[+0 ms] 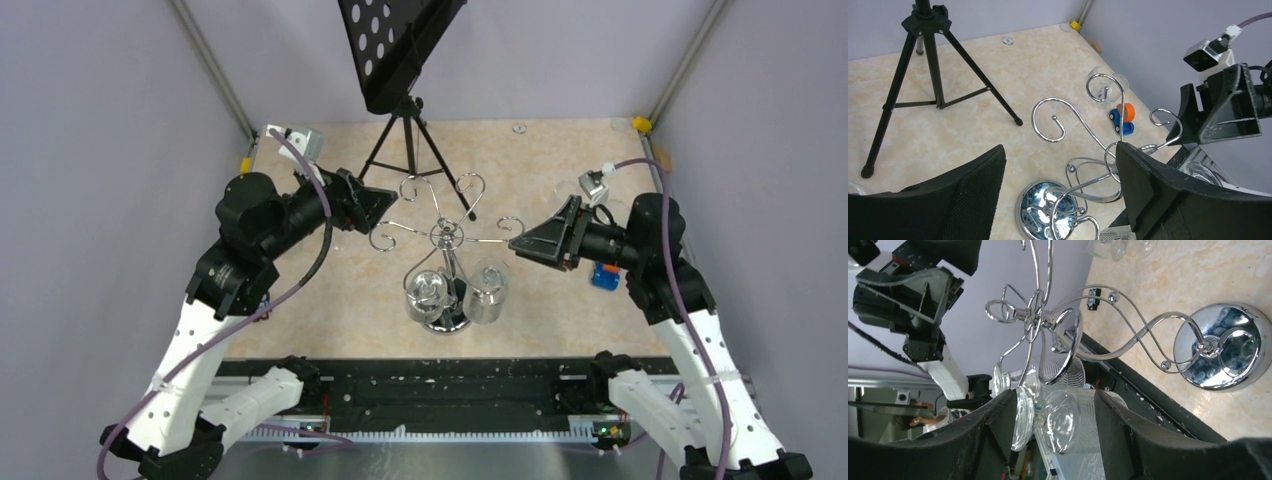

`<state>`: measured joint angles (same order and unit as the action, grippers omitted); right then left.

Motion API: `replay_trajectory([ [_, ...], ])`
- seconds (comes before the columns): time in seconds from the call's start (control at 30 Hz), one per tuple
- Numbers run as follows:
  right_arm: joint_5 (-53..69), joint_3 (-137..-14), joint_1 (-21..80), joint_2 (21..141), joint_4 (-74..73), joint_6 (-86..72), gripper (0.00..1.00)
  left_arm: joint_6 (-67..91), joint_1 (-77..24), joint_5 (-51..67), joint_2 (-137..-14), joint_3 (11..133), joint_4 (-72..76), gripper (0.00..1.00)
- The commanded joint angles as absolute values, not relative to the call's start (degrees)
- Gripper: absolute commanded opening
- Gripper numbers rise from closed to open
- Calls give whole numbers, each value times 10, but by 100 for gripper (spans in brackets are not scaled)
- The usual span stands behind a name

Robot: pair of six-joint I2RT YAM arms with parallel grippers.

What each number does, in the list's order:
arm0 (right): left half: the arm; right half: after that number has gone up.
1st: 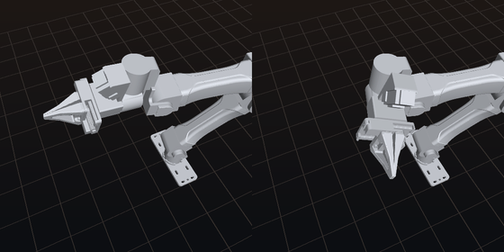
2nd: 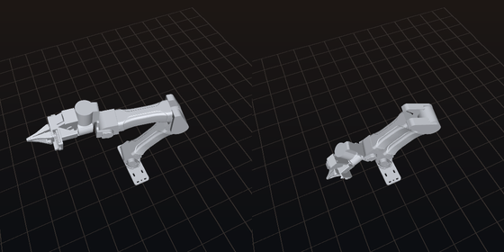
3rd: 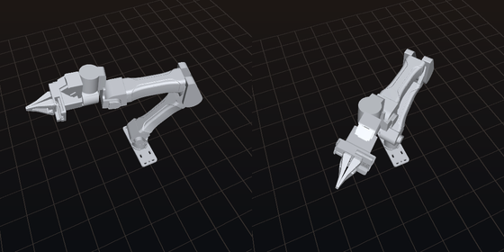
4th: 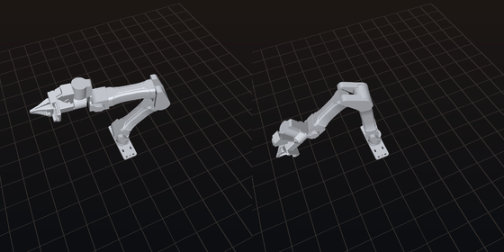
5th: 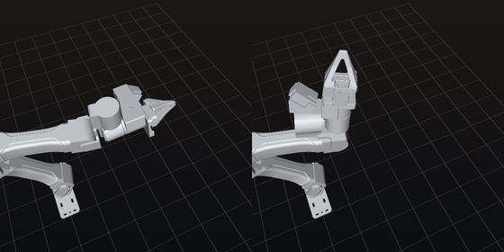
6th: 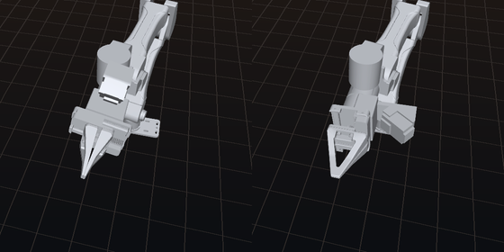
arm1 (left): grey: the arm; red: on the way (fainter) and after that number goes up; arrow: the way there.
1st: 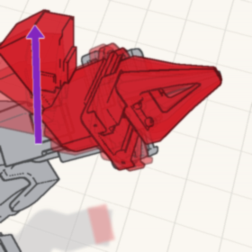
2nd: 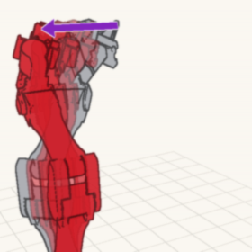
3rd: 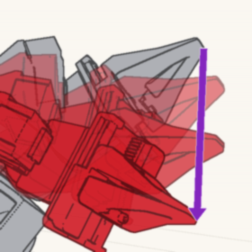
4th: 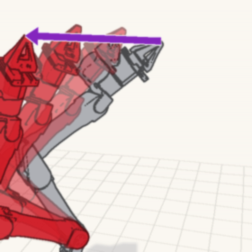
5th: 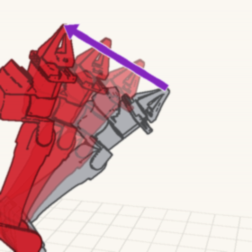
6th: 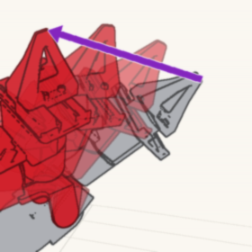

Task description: Take the wine glass off the wine glass rack

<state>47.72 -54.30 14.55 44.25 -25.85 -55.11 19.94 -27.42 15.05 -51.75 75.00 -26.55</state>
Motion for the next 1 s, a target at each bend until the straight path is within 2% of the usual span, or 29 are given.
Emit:
replay_trajectory([
  [0.0,513,-531,152,407,-199,-591,61,186,-271,134,-518,765,-229,84],
  [0.1,532,-504,151,388,-134,-649,61,182,-271,127,-518,766,-229,85],
  [0.3,539,-502,153,386,-161,-671,61,180,-271,123,-520,768,-229,85],
  [0.6,544,-490,192,398,-129,-702,55,182,-271,123,-526,769,-230,85],
  [0.97,551,-499,205,417,-134,-700,31,191,-271,114,-522,768,-230,85],
])
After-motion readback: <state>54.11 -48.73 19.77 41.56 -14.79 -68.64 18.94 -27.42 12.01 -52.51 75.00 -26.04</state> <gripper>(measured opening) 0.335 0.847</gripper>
